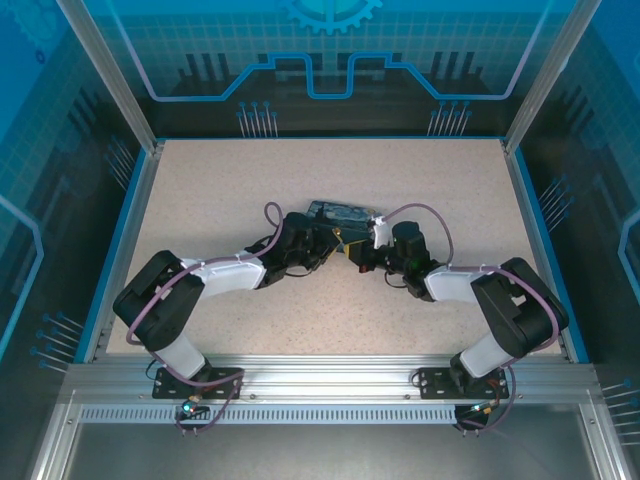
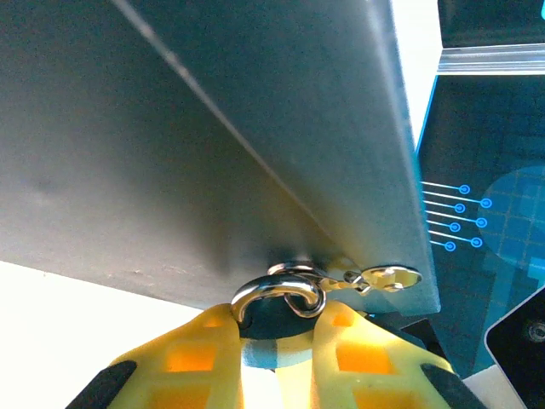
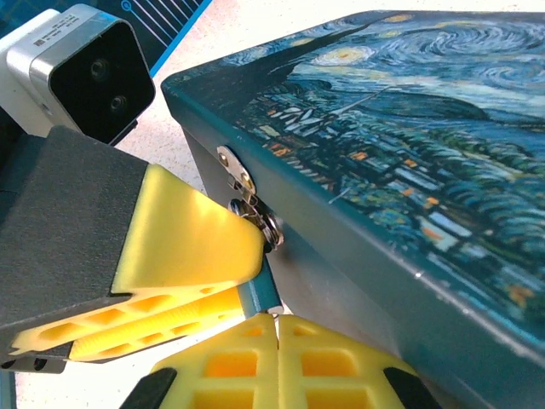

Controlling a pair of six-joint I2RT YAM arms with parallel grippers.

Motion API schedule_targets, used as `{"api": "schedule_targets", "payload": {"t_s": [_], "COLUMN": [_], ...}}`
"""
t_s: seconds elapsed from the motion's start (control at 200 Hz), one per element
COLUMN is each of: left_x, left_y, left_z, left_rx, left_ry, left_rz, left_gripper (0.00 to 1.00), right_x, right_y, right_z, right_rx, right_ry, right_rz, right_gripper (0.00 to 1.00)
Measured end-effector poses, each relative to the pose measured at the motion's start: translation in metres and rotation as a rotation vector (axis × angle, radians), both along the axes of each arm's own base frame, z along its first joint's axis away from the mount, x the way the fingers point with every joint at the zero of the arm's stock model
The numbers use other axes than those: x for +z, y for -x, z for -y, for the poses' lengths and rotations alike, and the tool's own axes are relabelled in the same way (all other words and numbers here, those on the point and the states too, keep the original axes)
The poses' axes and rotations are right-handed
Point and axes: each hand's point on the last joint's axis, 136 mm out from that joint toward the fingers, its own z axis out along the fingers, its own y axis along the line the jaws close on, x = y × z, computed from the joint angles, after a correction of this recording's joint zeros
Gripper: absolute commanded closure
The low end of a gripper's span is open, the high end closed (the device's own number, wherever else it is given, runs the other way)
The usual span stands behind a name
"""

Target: Unlock the padlock with the key

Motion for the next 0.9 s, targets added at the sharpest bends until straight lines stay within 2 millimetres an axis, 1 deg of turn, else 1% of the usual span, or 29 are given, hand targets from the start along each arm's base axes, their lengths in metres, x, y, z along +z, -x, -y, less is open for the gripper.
{"api": "schedule_targets", "payload": {"t_s": [0.055,0.105,0.18,0.37,0.5,0.59,0.655,0.735,0.825,0.9], "left_x": [-0.002,-0.002,-0.001,-0.003,-0.004,-0.004,-0.003,-0.001,0.002,0.004], "left_y": [0.001,0.002,0.003,0.003,0.001,0.000,-0.002,-0.005,-0.007,-0.009], "left_z": [0.000,0.000,0.001,-0.001,-0.004,-0.007,-0.012,-0.019,-0.031,-0.041], "left_rx": [-0.002,-0.006,-0.014,-0.024,-0.029,-0.034,-0.036,-0.041,-0.043,-0.046], "left_ry": [-0.001,0.002,0.006,-0.005,-0.004,0.004,0.010,0.012,0.008,0.001], "left_rz": [-0.003,-0.004,0.000,0.006,0.001,-0.007,-0.012,-0.014,-0.017,-0.023], "left_gripper": [1.00,1.00,1.00,1.00,1.00,1.00,1.00,1.00,1.00,1.00], "right_x": [-0.001,-0.001,0.002,0.011,0.017,0.030,0.042,0.055,0.066,0.070], "right_y": [0.001,0.002,0.003,0.005,0.010,0.015,0.021,0.028,0.026,0.025], "right_z": [0.001,0.002,0.003,0.011,0.022,0.028,0.029,0.027,0.028,0.028], "right_rx": [-0.005,-0.009,-0.005,0.004,-0.004,-0.014,-0.009,0.002,-0.009,-0.014], "right_ry": [0.008,0.015,0.022,0.034,0.106,0.199,0.283,0.383,0.502,0.606], "right_rz": [-0.006,-0.010,-0.001,0.041,0.098,0.196,0.286,0.389,0.484,0.558], "right_gripper": [0.94,0.85,0.74,0.54,0.45,0.32,0.29,0.27,0.25,0.23]}}
